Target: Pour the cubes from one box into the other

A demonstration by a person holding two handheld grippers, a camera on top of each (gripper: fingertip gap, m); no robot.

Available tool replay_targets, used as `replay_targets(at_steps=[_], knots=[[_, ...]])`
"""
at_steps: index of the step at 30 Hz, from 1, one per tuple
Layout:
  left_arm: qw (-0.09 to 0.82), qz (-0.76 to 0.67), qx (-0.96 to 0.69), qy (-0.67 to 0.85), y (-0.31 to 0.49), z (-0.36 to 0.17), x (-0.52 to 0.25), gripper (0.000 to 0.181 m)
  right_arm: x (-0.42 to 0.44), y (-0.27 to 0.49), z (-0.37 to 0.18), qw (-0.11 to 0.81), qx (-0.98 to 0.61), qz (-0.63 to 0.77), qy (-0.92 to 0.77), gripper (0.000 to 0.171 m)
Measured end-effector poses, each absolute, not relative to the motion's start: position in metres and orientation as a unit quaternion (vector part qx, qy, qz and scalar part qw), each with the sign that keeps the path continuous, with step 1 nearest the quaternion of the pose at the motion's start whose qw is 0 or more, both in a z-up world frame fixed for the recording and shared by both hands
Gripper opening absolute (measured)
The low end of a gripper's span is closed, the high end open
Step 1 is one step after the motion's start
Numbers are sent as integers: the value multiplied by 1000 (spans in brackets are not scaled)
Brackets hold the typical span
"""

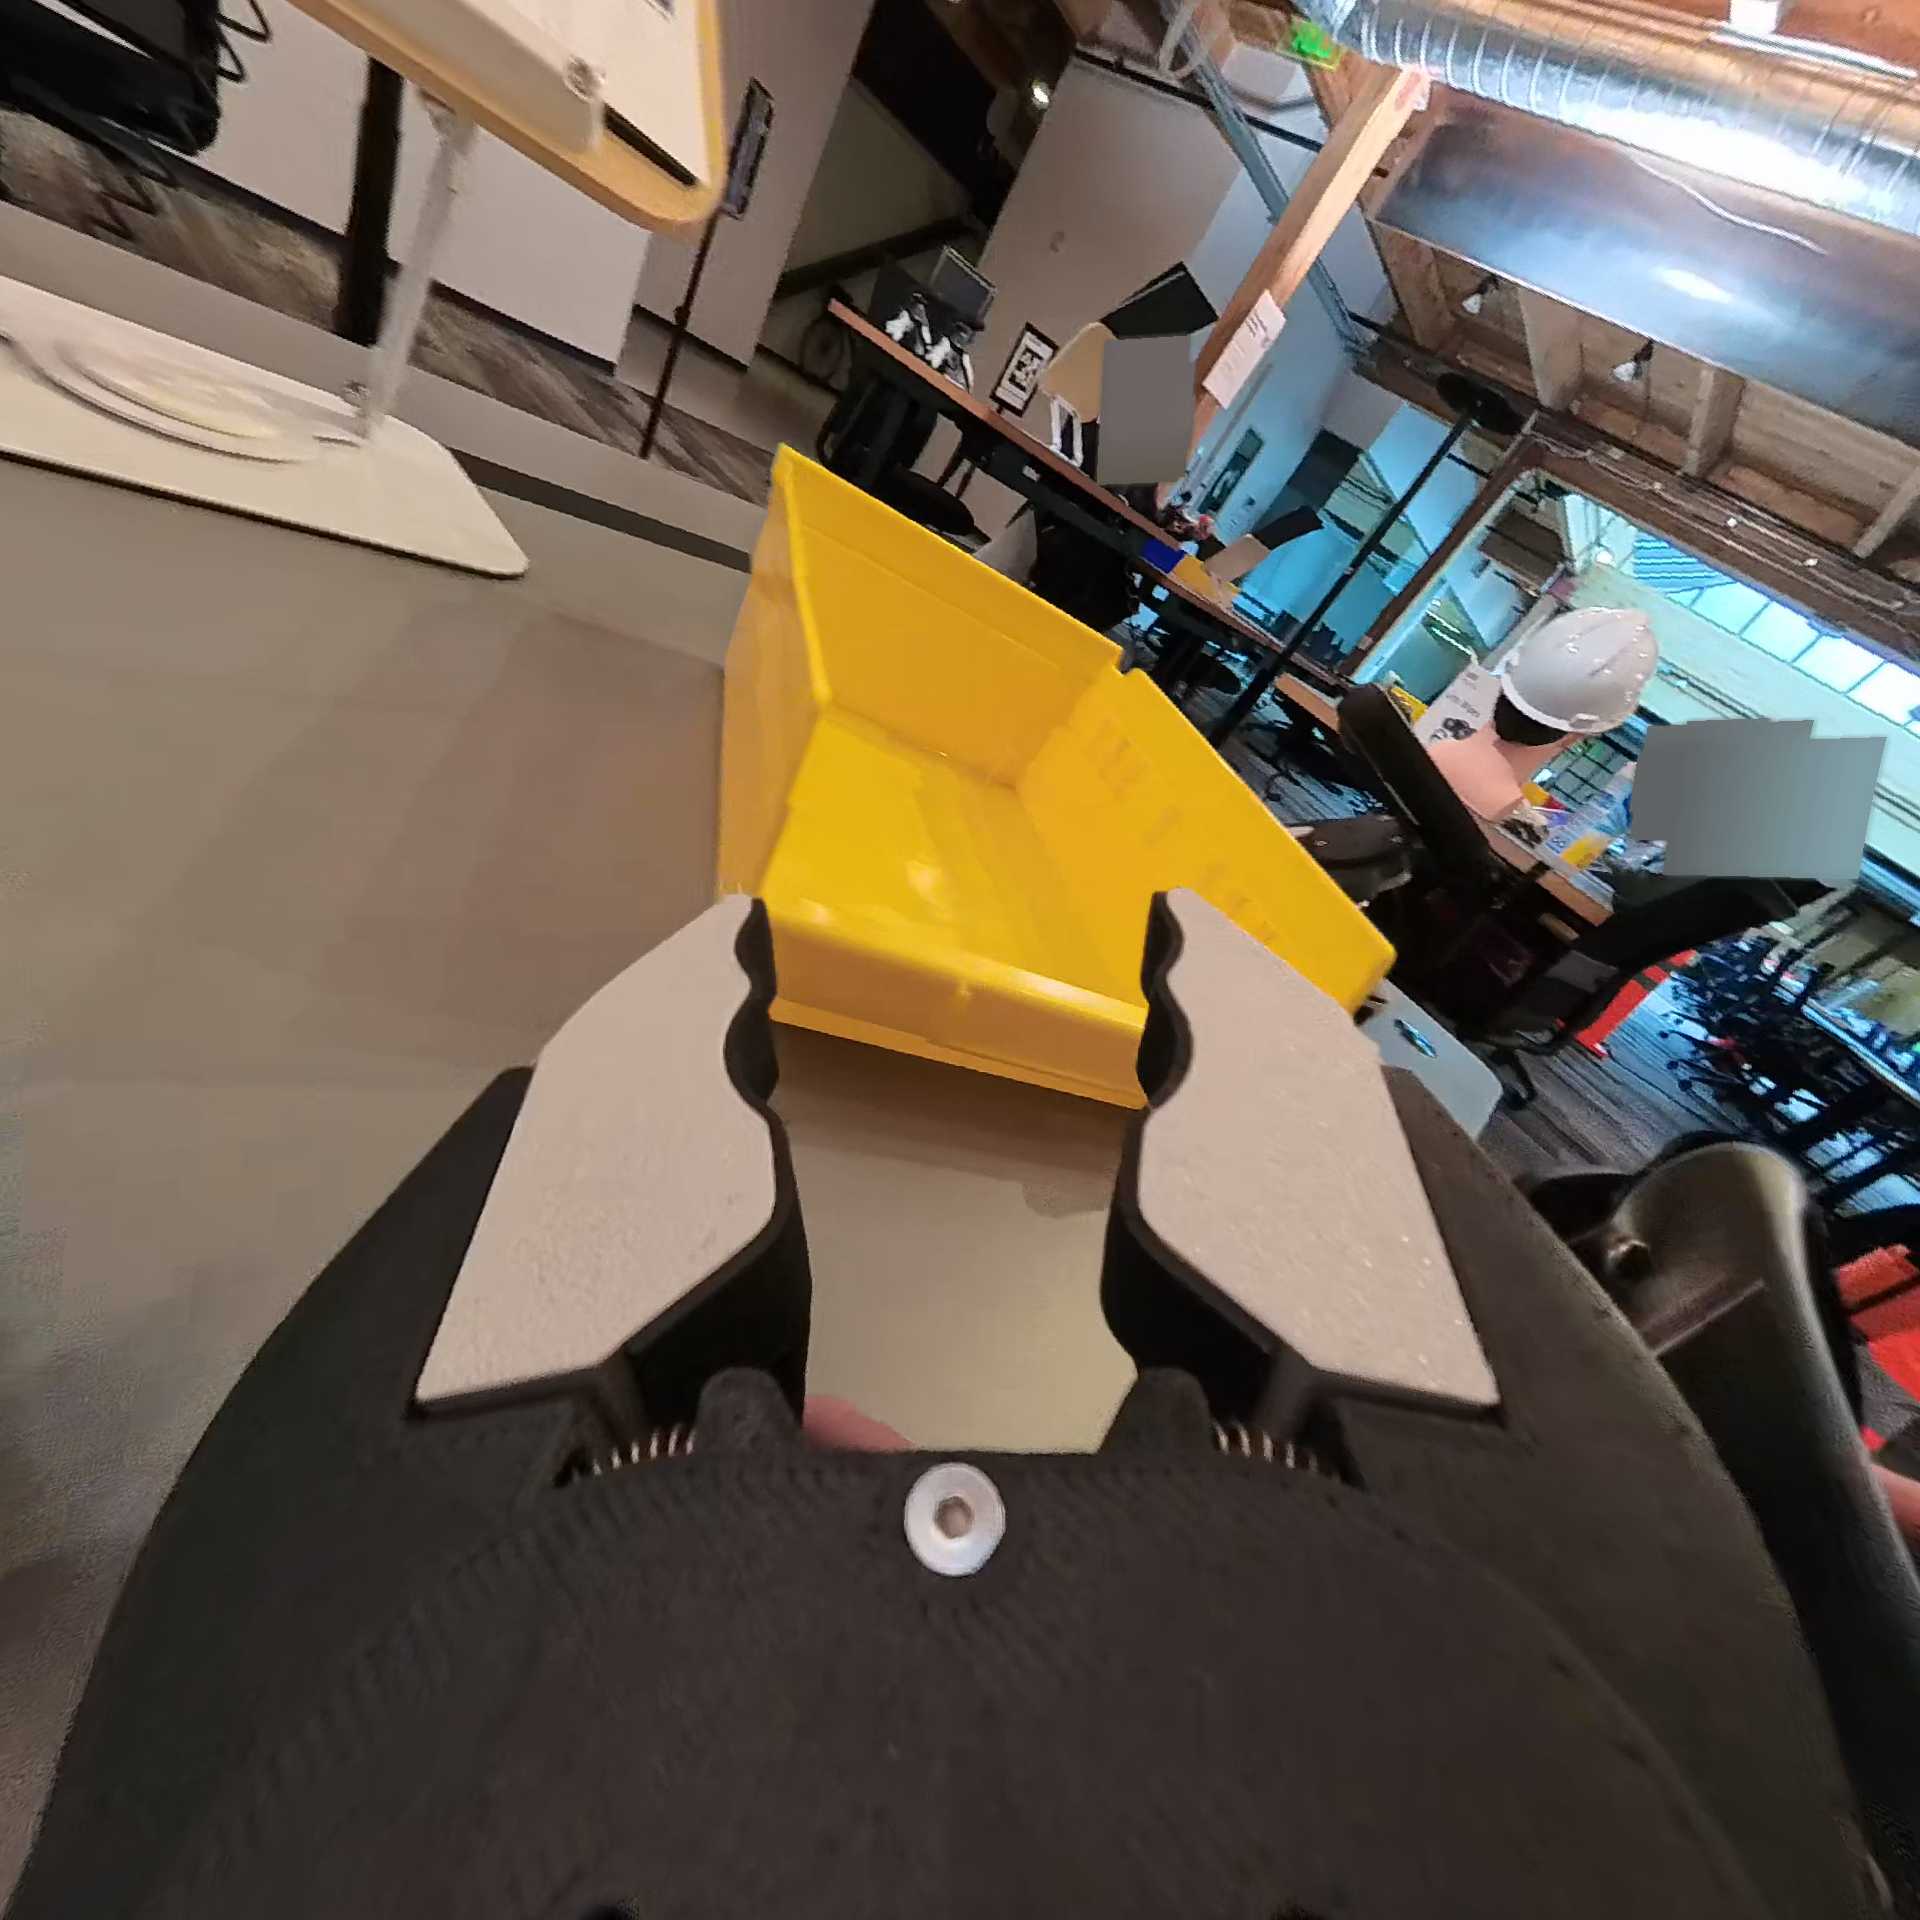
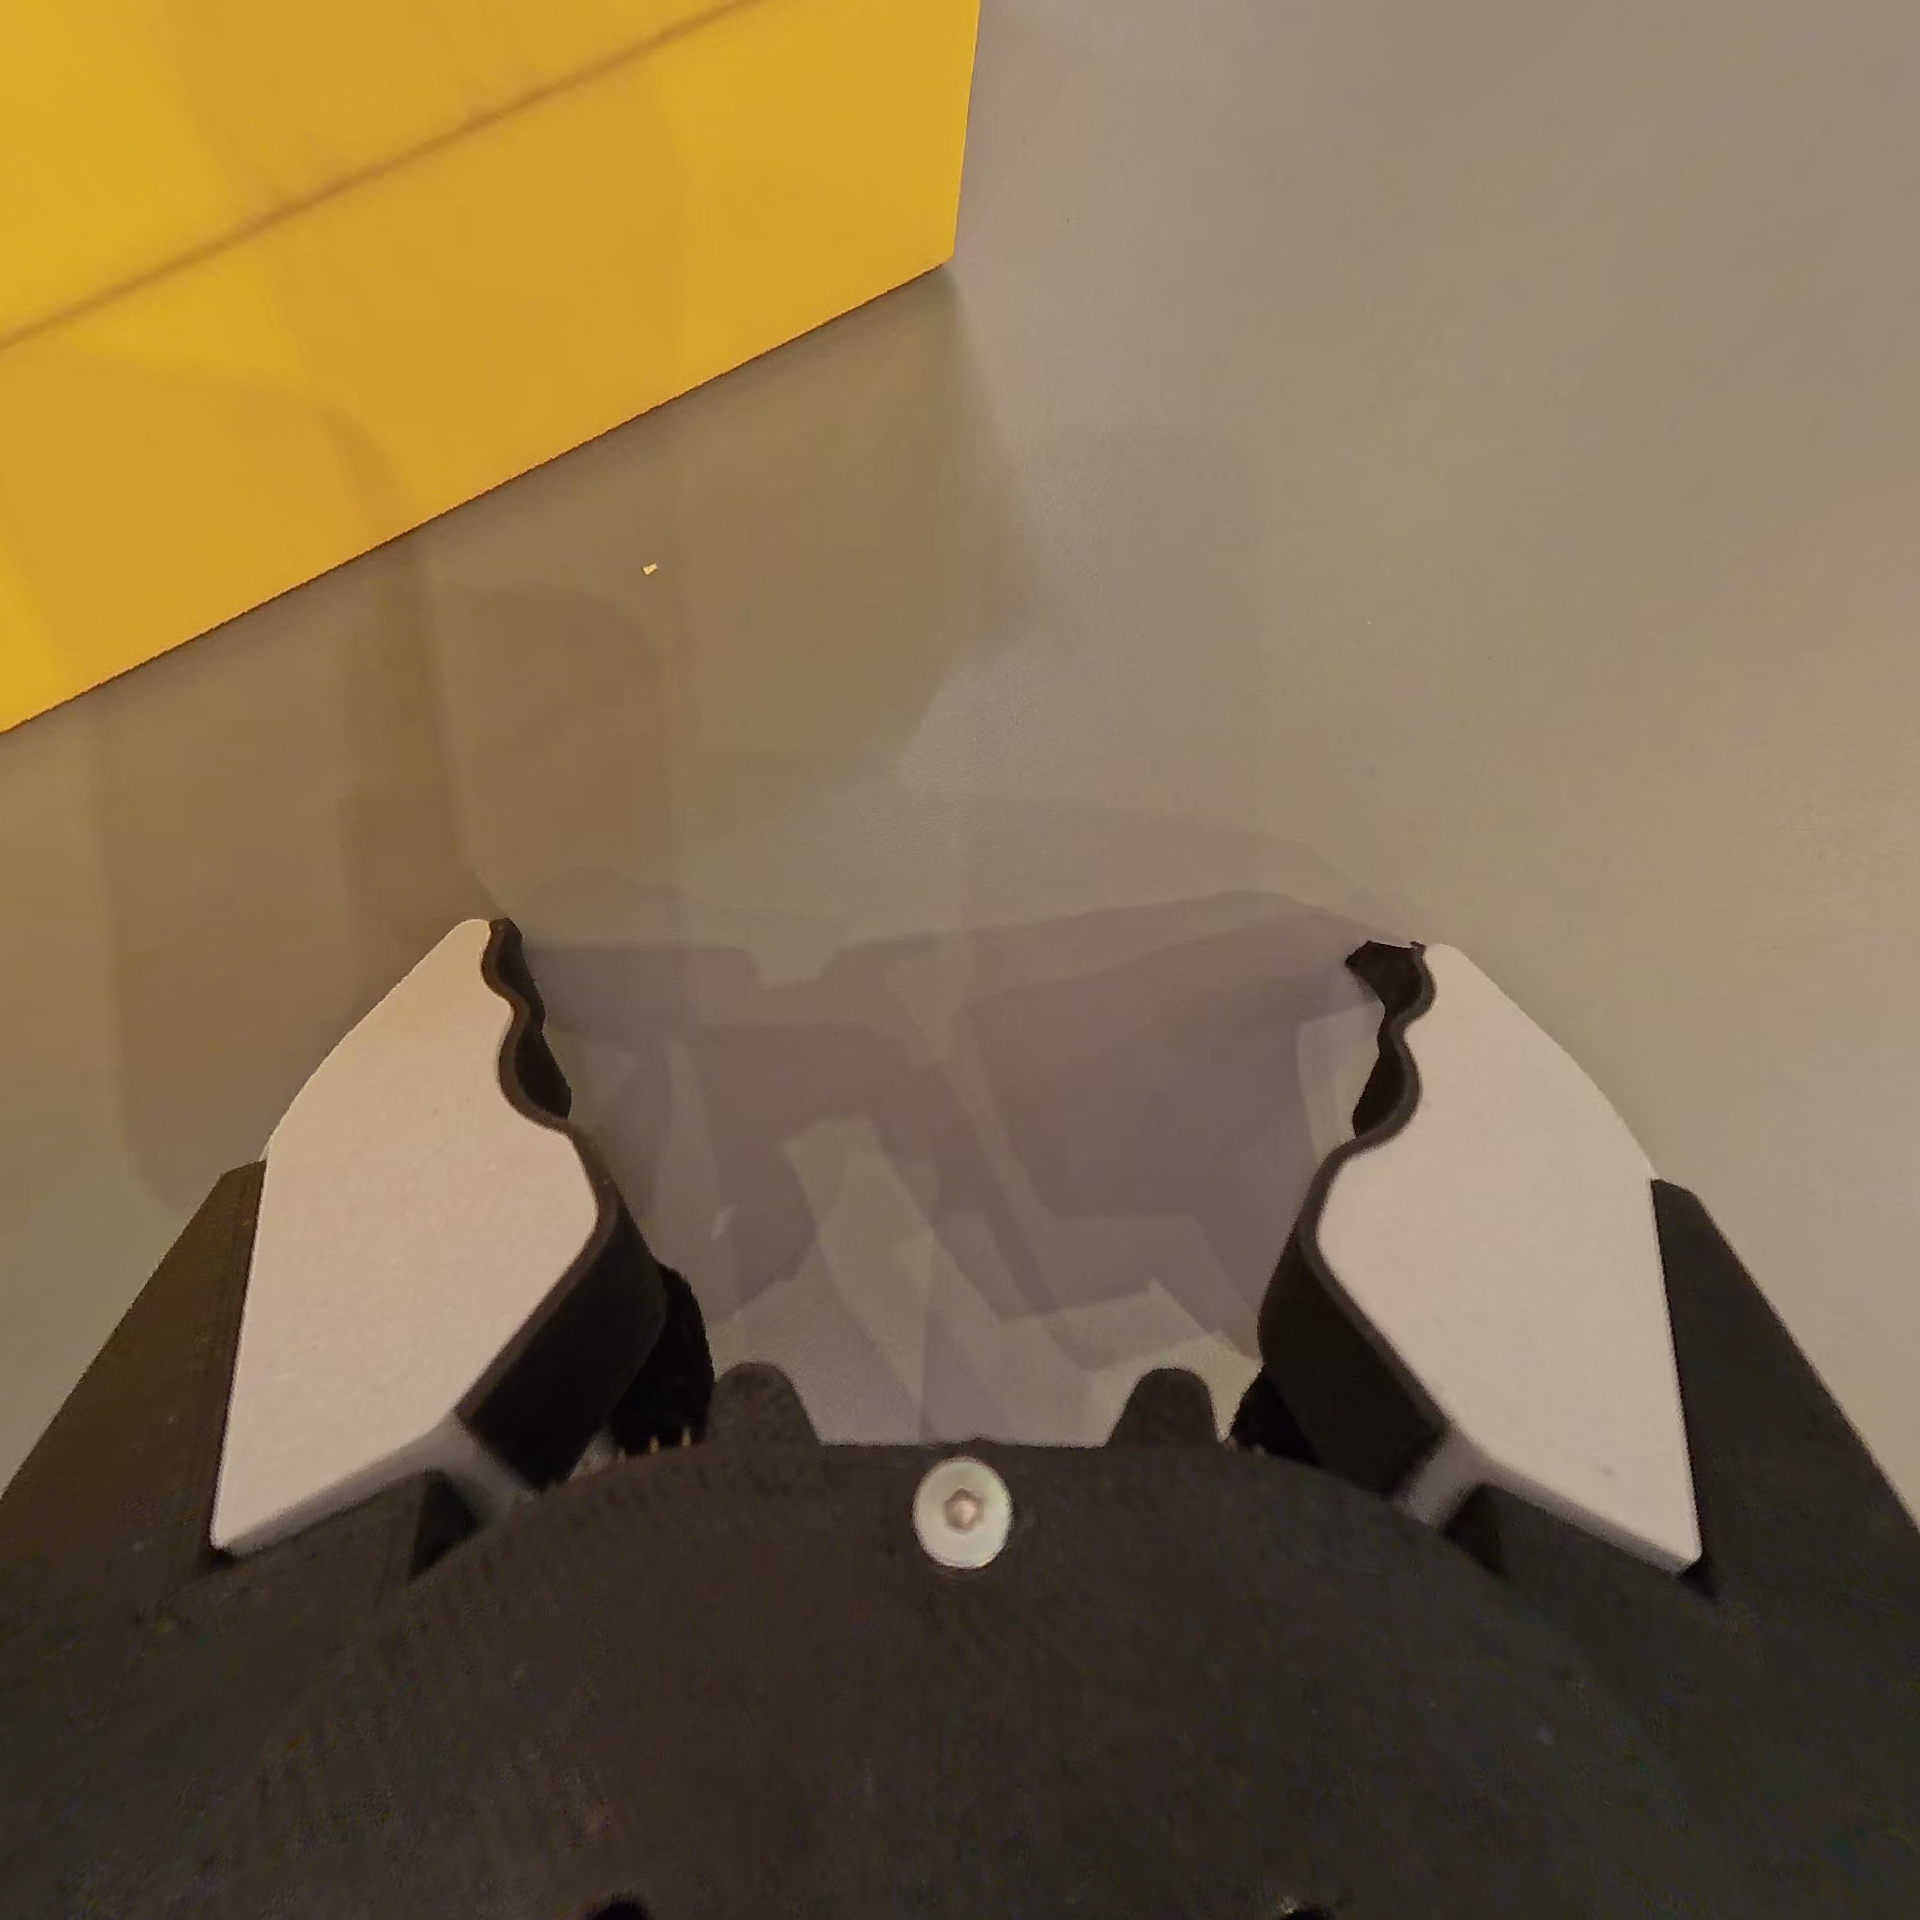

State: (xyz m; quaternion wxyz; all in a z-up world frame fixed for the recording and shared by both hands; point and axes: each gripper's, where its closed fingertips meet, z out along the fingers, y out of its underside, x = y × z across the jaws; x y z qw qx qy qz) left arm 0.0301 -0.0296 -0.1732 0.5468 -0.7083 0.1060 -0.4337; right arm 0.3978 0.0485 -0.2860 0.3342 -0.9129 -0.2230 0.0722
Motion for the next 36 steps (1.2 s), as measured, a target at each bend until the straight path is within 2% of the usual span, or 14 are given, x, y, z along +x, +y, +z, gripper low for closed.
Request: replay_targets(at_steps=[7,10,12,15,22,26,31,36], knots=[[517,-486,-690,143,-51,-165,84,78,398,48,-286,334,-913,72,-223,142],[491,-510,-685,169,-60,-167,103,72,398,48,-286,334,-913,72,-223,142],[464,-527,-690,176,-67,-172,115,78,398,48,-286,334,-913,72,-223,142],[415,-536,-703,216,-82,-183,134,74,398,48,-286,334,-913,72,-223,142],[398,-523,-719,228,-85,-189,128,61,398,48,-286,334,-913,72,-223,142],[357,-541,-717,257,-97,-193,131,66,398,48,-286,334,-913,72,-223,142],[369,-523,-711,291,-101,-186,131,72,398,48,-286,334,-913,72,-223,142],[328,-556,-688,331,-131,-181,154,80,398,48,-286,334,-913,72,-223,142]])
